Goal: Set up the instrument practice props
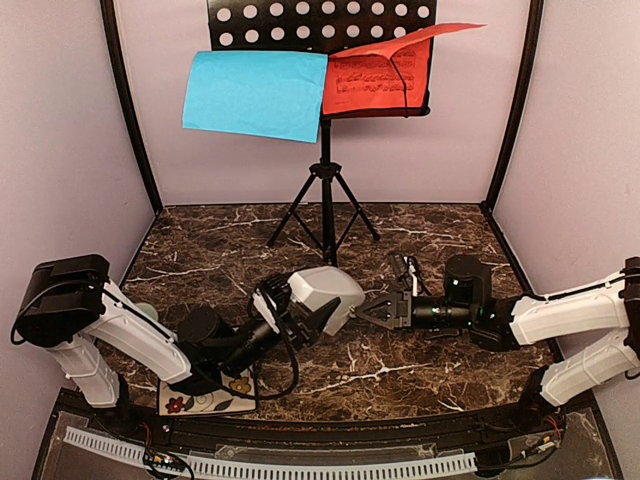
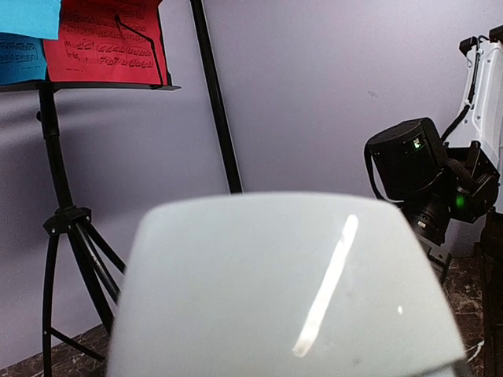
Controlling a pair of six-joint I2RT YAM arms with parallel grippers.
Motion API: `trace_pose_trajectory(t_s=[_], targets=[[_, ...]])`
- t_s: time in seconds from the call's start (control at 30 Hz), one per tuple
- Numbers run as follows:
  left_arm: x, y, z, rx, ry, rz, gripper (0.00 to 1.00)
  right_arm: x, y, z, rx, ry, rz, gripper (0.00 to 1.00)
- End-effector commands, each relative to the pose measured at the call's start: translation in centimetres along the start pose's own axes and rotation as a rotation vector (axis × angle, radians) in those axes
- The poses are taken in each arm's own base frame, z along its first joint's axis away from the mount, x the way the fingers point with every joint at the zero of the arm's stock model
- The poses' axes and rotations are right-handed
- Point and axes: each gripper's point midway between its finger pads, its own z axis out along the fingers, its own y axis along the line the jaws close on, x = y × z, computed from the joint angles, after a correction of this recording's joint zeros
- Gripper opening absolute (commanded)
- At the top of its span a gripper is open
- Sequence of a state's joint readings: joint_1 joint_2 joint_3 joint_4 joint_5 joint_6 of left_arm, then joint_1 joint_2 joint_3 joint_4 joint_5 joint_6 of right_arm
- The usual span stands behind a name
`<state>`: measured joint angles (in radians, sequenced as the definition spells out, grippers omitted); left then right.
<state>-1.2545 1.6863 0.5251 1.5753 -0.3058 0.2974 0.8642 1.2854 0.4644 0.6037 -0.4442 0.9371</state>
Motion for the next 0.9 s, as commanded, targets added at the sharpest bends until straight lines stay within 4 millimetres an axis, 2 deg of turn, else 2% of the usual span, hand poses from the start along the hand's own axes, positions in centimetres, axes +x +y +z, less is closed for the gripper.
trace_pose_trajectory(t_s=[0.0, 0.07, 0.13, 0.27, 0.5, 0.63, 0.87], targets=[[-3.5, -0.8, 0.7, 0.012, -0.058, -0.067, 0.00, -5.7, -0.5, -0.5, 0.042, -0.197, -0.061, 0.00], [-1.8, -0.4, 1.8, -0.041, 0.038, -0.077, 0.00, -5.0, -1.4, -0.2, 0.088, -0.153, -0.081, 0.06], [0.1, 0.1, 2.6, -0.094, 0.130, -0.093, 0.00, -4.5, -2.0, -0.4, 0.114, -0.135, -0.105, 0.19], [3.2, 0.5, 4.0, -0.141, 0.260, -0.156, 0.00, -3.8, -2.8, -1.1, 0.172, -0.110, -0.149, 0.39], [6.2, -0.5, 6.7, -0.114, 0.356, -0.227, 0.00, -4.2, -3.8, -3.5, 0.289, -0.145, -0.201, 0.64], [7.2, -1.1, 8.8, -0.124, 0.383, -0.231, 0.00, -5.6, -3.9, -4.7, 0.356, -0.189, -0.227, 0.71], [9.6, -0.6, 11.3, -0.145, 0.427, -0.283, 0.00, -7.4, -4.1, -6.3, 0.427, -0.242, -0.238, 0.76]])
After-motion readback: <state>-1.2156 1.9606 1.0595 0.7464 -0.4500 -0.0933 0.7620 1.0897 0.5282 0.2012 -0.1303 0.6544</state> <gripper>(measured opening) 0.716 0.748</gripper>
